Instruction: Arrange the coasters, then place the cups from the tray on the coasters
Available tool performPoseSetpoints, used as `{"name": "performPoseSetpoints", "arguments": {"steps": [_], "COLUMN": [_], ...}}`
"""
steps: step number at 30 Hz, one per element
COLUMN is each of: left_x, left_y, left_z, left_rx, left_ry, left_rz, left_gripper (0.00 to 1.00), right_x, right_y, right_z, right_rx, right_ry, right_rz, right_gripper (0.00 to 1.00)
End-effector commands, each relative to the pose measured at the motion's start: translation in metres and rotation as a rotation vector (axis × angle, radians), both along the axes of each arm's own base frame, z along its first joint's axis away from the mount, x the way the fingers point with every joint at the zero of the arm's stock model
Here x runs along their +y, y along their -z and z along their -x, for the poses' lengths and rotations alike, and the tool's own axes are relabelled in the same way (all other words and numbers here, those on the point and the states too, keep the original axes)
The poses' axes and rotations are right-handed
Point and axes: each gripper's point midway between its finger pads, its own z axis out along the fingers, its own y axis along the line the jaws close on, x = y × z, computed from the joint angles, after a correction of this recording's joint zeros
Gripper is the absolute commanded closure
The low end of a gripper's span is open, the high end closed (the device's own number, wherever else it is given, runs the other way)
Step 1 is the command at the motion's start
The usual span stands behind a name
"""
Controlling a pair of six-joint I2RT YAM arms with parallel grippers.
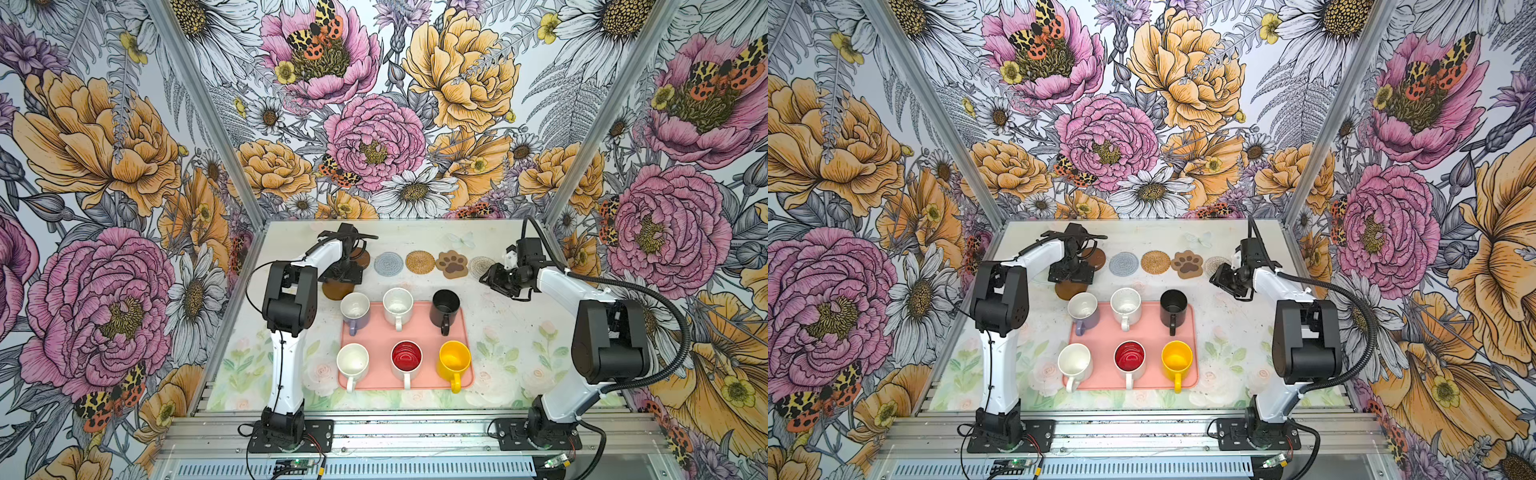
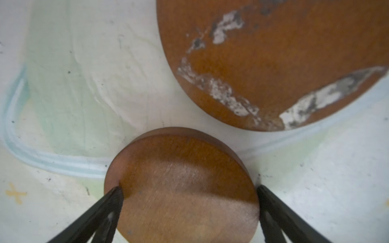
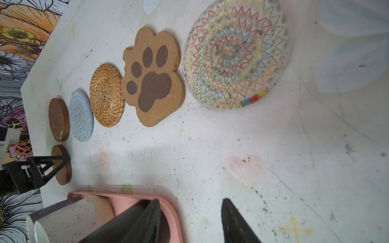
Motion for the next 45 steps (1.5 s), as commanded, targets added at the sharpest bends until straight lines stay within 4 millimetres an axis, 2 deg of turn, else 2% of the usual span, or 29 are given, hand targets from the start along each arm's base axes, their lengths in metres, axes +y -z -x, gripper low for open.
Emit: {"name": "performPoseSetpoints", "arguments": {"steps": [1, 5, 19, 29, 35, 40, 45], "left_x": [0.014, 0.021, 0.053, 0.057, 0.047, 0.026, 0.000], "left_y": [0.030, 0.028, 0.015, -0.003, -0.041, -0.075, -0.084], "left_z": [-0.004, -0.018, -0.042, -0.076, -0.089, -0.105, -0.130], "left_rx": [0.037, 0.014, -0.048, -0.133, -0.219, -0.308, -0.364], "left_ry": [-0.027, -0.043, -0.121, -0.156, -0.171, -0.161, -0.166], "left_rz": [-0.009, -0.006, -0.025, 0.032, 0.084, 0.123, 0.202], "left_gripper": [0.01, 0.02, 0.02, 0.01, 0.01, 0.01, 0.02], "right_x": [0.002, 0.002, 0.003, 0.001, 0.001, 0.001, 0.001], "right_y": [-0.002, -0.004, -0.018, -0.018, -0.023, -0.023, -0.022], "right_z": [-0.003, -0.003, -0.005, 0.004, 0.005, 0.005, 0.008], "right_rx": [-0.018, -0.021, -0.051, -0.049, -0.059, -0.058, -0.056], "right_ry": [0.000, 0.004, 0.013, 0.023, 0.028, 0.030, 0.031], "right_rz": [-0.016, -0.018, -0.029, -0.023, -0.025, -0.027, -0.029], "right_gripper": [0.50, 0.50, 0.51, 0.51, 0.51, 0.51, 0.51]}}
